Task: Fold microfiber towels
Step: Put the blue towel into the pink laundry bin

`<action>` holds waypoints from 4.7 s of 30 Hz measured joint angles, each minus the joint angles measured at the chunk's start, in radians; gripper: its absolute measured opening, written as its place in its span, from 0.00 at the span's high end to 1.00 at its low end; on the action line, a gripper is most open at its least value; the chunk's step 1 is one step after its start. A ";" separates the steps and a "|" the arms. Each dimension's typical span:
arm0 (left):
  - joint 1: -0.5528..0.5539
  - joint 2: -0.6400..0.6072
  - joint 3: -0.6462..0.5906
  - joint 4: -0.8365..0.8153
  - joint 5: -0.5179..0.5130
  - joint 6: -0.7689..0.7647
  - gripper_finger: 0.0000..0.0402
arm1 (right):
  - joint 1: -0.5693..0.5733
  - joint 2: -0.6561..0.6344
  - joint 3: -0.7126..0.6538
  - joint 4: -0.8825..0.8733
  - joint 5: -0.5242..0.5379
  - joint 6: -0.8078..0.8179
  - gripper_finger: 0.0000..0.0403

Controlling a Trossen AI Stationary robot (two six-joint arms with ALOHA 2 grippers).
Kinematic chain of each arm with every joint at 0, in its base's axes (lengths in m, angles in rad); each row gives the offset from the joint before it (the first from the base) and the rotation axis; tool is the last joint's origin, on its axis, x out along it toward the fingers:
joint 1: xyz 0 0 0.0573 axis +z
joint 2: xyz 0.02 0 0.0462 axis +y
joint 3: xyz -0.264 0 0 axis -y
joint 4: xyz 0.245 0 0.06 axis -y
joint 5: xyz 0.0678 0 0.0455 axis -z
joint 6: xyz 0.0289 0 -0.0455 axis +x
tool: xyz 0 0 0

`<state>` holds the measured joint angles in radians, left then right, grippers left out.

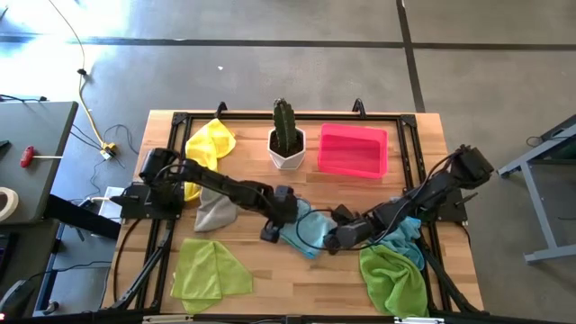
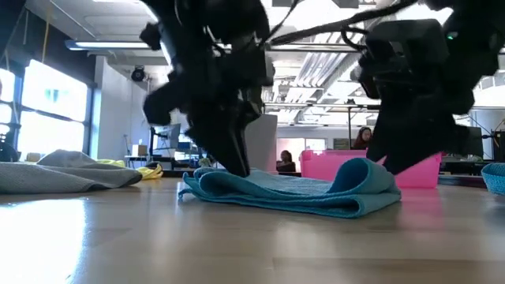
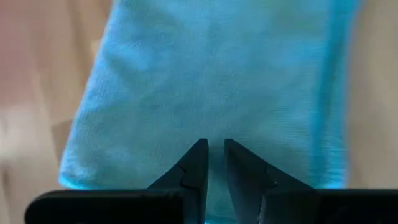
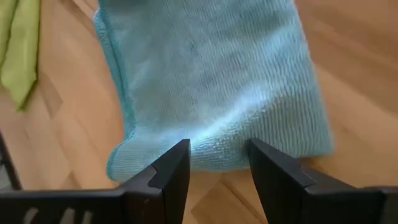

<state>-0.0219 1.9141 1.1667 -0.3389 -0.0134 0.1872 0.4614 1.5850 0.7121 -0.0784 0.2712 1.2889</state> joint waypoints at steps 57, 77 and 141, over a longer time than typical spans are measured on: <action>-0.196 -0.031 -0.091 0.066 -0.182 -0.367 0.90 | -0.114 0.062 -0.040 0.111 -0.164 0.039 0.44; -0.195 -0.031 -0.091 0.076 -0.274 -0.348 0.90 | -0.112 0.097 -0.039 0.118 -0.085 -0.014 0.96; -0.228 -0.433 -0.090 -0.214 -0.489 -0.314 0.90 | -0.973 -0.165 0.397 -0.927 0.077 -0.718 1.00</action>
<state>-0.2496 1.4811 1.0767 -0.5528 -0.5027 -0.1272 -0.5116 1.4200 1.1093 -1.0052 0.3482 0.5713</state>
